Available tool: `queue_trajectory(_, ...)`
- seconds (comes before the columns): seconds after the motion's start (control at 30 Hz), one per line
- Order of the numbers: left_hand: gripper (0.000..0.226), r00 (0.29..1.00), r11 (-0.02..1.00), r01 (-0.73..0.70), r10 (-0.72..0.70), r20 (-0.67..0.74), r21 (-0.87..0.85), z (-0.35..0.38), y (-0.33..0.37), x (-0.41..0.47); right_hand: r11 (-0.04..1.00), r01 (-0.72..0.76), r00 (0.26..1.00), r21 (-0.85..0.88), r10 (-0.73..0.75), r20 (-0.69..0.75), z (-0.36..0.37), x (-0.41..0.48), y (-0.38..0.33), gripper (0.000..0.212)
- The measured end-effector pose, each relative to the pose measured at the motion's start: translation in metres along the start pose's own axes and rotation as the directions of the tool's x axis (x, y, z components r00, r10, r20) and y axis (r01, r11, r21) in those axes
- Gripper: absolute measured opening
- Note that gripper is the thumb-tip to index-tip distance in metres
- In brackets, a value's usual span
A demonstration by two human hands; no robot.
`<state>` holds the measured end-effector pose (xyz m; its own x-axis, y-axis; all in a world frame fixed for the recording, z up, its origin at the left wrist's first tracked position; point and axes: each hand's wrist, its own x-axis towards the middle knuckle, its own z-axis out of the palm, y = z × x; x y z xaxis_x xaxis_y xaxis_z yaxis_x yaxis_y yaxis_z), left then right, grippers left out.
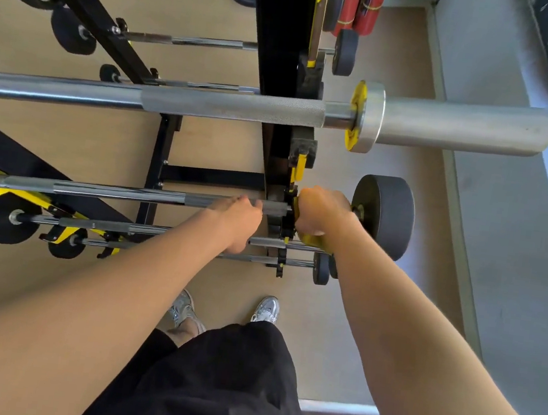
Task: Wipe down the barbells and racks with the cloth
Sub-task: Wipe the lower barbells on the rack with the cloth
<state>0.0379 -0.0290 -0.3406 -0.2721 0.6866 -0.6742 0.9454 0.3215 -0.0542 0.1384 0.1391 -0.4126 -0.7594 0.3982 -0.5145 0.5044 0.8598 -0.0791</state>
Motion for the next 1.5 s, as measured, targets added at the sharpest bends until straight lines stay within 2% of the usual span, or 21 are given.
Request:
queue_trajectory(0.07, 0.090, 1.000, 1.000, 0.006, -0.006, -0.003, 0.011, 0.000, 0.000, -0.001, 0.989, -0.028, 0.978, 0.147, -0.003, 0.208, -0.012, 0.006, 0.004, 0.021)
queue_trajectory(0.13, 0.089, 1.000, 1.000, 0.008, -0.008, -0.009, 0.001, -0.002, 0.000, -0.003, 0.977, -0.059, 0.967, 0.203, 0.006, 0.254, -0.016, 0.009, 0.006, 0.023)
queue_trajectory(0.23, 0.083, 1.000, 1.000, -0.003, 0.002, -0.014, -0.013, -0.005, -0.002, -0.002, 0.990, -0.050, 0.996, 0.132, 0.060, -0.070, 0.008, -0.009, 0.005, 0.019)
queue_trajectory(0.3, 0.074, 1.000, 1.000, -0.016, 0.016, -0.015, -0.013, -0.006, -0.003, -0.001, 0.997, -0.046, 0.929, 0.062, 0.066, -0.364, 0.040, -0.030, 0.009, 0.029)
queue_trajectory(0.4, 0.064, 0.999, 0.999, -0.033, 0.033, -0.011, -0.009, -0.005, -0.004, 0.002, 0.990, -0.126, 0.867, -0.066, 0.077, -0.492, 0.061, -0.037, 0.016, 0.036)
queue_trajectory(0.47, 0.061, 0.999, 0.999, -0.040, 0.040, -0.016, -0.027, -0.004, -0.007, 0.005, 0.988, -0.155, 0.927, -0.016, 0.140, -0.347, 0.039, -0.026, 0.017, 0.026)
queue_trajectory(0.57, 0.063, 0.999, 0.999, -0.036, 0.035, -0.026, -0.021, -0.002, -0.009, 0.005, 0.990, -0.135, 0.990, 0.037, 0.133, 0.057, -0.001, -0.009, 0.021, 0.027)
queue_trajectory(0.63, 0.071, 0.999, 0.999, -0.024, 0.023, -0.027, -0.030, 0.000, -0.006, 0.004, 0.976, -0.184, 0.934, 0.113, 0.138, 0.330, -0.017, -0.001, 0.027, 0.037)
queue_trajectory(0.7, 0.082, 0.999, 1.000, -0.012, 0.011, -0.034, -0.024, 0.003, -0.004, 0.004, 0.968, -0.221, 0.900, 0.115, 0.157, 0.406, -0.023, 0.005, 0.026, 0.040)
queue_trajectory(0.73, 0.086, 0.999, 0.999, -0.011, 0.011, -0.033, -0.030, 0.004, -0.004, 0.004, 0.969, -0.224, 0.913, 0.105, 0.171, 0.371, -0.022, 0.006, 0.022, 0.035)
queue_trajectory(0.8, 0.090, 1.000, 0.999, -0.016, 0.015, -0.026, -0.045, 0.006, -0.006, 0.003, 0.976, -0.203, 0.975, 0.083, 0.193, 0.114, -0.003, -0.006, 0.013, 0.027)
queue_trajectory(0.87, 0.093, 0.999, 0.998, -0.025, 0.023, -0.029, -0.055, 0.006, -0.009, 0.003, 0.985, -0.170, 0.962, -0.029, 0.159, -0.224, 0.028, -0.028, 0.007, 0.030)
queue_trajectory(0.93, 0.094, 0.999, 0.997, -0.039, 0.038, -0.020, -0.066, 0.005, -0.012, 0.004, 0.980, -0.141, 0.931, -0.143, 0.083, -0.356, 0.047, -0.039, 0.006, 0.037)
queue_trajectory(1.0, 0.092, 0.999, 0.996, -0.045, 0.044, -0.017, -0.075, 0.005, -0.013, 0.006, 0.985, -0.140, 0.954, -0.099, 0.107, -0.279, 0.030, -0.031, 0.009, 0.028)
queue_trajectory(1.07, 0.091, 0.999, 0.997, -0.045, 0.044, -0.017, -0.066, 0.004, -0.013, 0.006, 0.993, -0.119, 0.992, -0.028, 0.117, -0.048, 0.004, -0.016, 0.014, 0.021)
queue_trajectory(1.13, 0.091, 0.999, 0.997, -0.043, 0.042, -0.006, -0.071, 0.003, -0.011, 0.006, 0.989, -0.124, 0.965, 0.076, 0.102, 0.243, -0.018, -0.006, 0.020, 0.027)
queue_trajectory(1.2, 0.095, 0.999, 0.997, -0.032, 0.032, -0.003, -0.069, 0.006, -0.010, 0.006, 0.976, -0.182, 0.924, 0.120, 0.127, 0.361, -0.023, 0.001, 0.020, 0.031)
queue_trajectory(1.27, 0.099, 1.000, 0.996, -0.031, 0.031, 0.002, -0.083, 0.008, -0.011, 0.006, 0.976, -0.199, 0.943, 0.084, 0.167, 0.288, -0.019, 0.001, 0.013, 0.028)
queue_trajectory(1.33, 0.100, 0.999, 0.994, -0.038, 0.038, 0.000, -0.106, 0.010, -0.013, 0.005, 0.984, -0.168, 0.986, 0.055, 0.168, 0.018, 0.002, -0.010, 0.007, 0.022)
queue_trajectory(1.43, 0.103, 0.999, 0.990, -0.044, 0.048, 0.023, -0.132, 0.009, -0.015, 0.003, 0.989, -0.075, 0.932, 0.125, 0.114, -0.344, 0.041, -0.039, 0.004, 0.040)
queue_trajectory(1.5, 0.104, 0.998, 0.988, -0.050, 0.056, 0.036, -0.146, 0.008, -0.018, 0.004, 0.982, -0.051, 0.917, 0.184, 0.119, -0.381, 0.046, -0.047, 0.005, 0.050)
